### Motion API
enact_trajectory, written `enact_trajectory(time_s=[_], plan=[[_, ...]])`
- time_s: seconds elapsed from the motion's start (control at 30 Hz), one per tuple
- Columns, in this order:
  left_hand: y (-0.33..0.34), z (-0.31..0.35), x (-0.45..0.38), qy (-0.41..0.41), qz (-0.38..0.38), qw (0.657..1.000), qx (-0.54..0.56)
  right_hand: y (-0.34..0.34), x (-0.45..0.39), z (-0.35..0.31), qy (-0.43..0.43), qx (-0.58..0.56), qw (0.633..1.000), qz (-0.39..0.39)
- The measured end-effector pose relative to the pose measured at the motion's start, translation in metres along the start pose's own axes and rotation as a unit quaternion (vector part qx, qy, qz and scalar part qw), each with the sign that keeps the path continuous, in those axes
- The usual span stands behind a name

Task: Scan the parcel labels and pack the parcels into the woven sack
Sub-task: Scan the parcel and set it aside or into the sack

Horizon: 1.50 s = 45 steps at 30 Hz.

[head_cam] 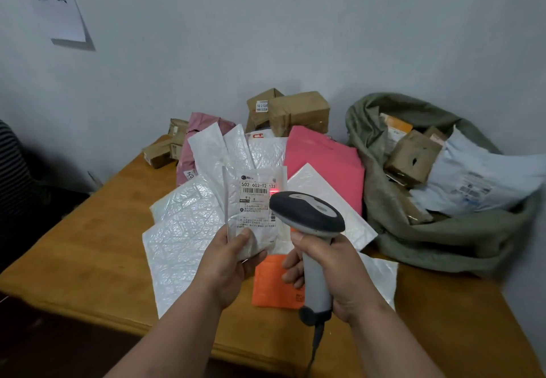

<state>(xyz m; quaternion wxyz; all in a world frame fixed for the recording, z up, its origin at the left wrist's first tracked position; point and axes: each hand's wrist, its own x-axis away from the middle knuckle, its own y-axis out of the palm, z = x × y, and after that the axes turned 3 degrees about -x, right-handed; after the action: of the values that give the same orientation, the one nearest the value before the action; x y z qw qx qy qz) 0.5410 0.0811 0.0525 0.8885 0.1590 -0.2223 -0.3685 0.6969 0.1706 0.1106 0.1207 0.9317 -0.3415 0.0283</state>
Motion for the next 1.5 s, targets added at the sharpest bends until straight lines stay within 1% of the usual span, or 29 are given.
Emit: enact_trajectory(time_s=[0.23, 0.37, 0.5, 0.6, 0.8, 0.97, 1.1, 1.2, 1.33, 1.4, 1.5], plan=[[0.020, -0.013, 0.003, -0.006, 0.002, 1.000, 0.005, -0.022, 0.009, -0.004, -0.004, -0.013, 1.000, 0.004], [0.029, -0.018, 0.000, -0.008, -0.010, 1.000, 0.001, -0.030, 0.010, -0.004, -0.005, -0.020, 1.000, 0.013], [0.038, -0.019, -0.013, -0.022, -0.032, 0.999, 0.007, -0.038, 0.001, -0.005, -0.002, -0.017, 0.999, 0.038], [0.044, -0.017, -0.031, -0.031, -0.044, 0.999, -0.007, -0.044, -0.012, -0.008, -0.007, -0.007, 0.998, 0.069], [0.071, -0.010, -0.081, -0.036, -0.059, 0.997, -0.044, -0.063, -0.045, -0.013, -0.004, 0.001, 0.986, 0.168], [0.109, -0.007, -0.119, -0.022, -0.113, 0.989, -0.095, -0.089, -0.058, -0.015, -0.001, -0.011, 0.972, 0.235], [0.154, -0.010, -0.152, -0.019, -0.101, 0.986, -0.131, -0.119, -0.072, -0.021, 0.000, -0.015, 0.963, 0.268], [0.196, -0.014, -0.179, 0.009, -0.067, 0.984, -0.166, -0.149, -0.092, -0.028, 0.003, -0.013, 0.958, 0.288], [0.258, -0.013, -0.220, 0.076, -0.045, 0.966, -0.242, -0.195, -0.117, -0.045, 0.004, -0.041, 0.960, 0.278], [0.291, -0.010, -0.243, 0.128, -0.035, 0.947, -0.292, -0.219, -0.129, -0.053, 0.011, -0.053, 0.960, 0.275], [0.341, -0.001, -0.276, 0.216, -0.009, 0.892, -0.397, -0.251, -0.145, -0.061, 0.019, -0.071, 0.961, 0.267]])
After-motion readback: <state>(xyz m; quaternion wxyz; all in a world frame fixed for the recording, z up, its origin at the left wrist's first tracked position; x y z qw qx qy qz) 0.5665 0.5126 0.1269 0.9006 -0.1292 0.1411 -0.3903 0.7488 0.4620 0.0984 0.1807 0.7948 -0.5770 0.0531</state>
